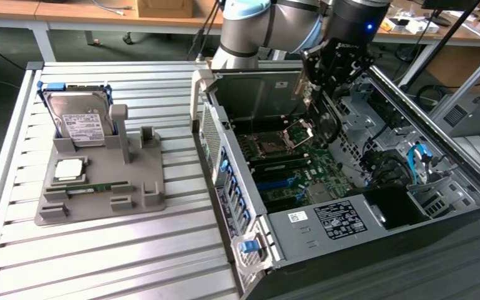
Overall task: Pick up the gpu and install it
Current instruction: 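Pick up the gpu and move the gpu toward the slot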
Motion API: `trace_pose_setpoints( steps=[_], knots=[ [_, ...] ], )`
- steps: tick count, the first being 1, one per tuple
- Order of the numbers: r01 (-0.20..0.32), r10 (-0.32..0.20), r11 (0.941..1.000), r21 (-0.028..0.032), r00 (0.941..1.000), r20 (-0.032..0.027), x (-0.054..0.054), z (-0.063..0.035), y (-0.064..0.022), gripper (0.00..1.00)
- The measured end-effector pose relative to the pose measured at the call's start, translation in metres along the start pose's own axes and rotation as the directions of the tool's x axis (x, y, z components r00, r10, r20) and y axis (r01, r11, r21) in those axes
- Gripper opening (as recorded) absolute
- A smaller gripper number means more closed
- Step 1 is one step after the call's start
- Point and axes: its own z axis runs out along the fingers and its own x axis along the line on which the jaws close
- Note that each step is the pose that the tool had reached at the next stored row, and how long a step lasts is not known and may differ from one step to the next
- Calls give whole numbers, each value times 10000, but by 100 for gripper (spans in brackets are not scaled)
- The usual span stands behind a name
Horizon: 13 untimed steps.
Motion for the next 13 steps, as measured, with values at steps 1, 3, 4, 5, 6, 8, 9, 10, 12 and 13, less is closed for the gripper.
trace_pose_setpoints(
  steps=[1,3,4,5,6,8,9,10,12,13],
  knots=[
    [0,0,10000,-1,10000,0,-5,13,-14,27],
    [0,0,10000,0,10000,0,-11,25,-31,27],
    [0,0,10000,1,10000,-1,-15,30,-40,27],
    [0,0,10000,0,10000,0,-19,37,-50,27],
    [0,0,10000,0,10000,0,-23,43,-61,27],
    [0,0,10000,-1,10000,0,-31,56,-88,27],
    [0,0,10000,-1,10000,0,-34,62,-98,27],
    [0,0,10000,-2,10000,1,-38,68,-106,27],
    [0,0,10000,2,10000,0,-48,79,-110,27],
    [1,-1,10000,4,10000,0,-52,82,-111,27]
  ],
)
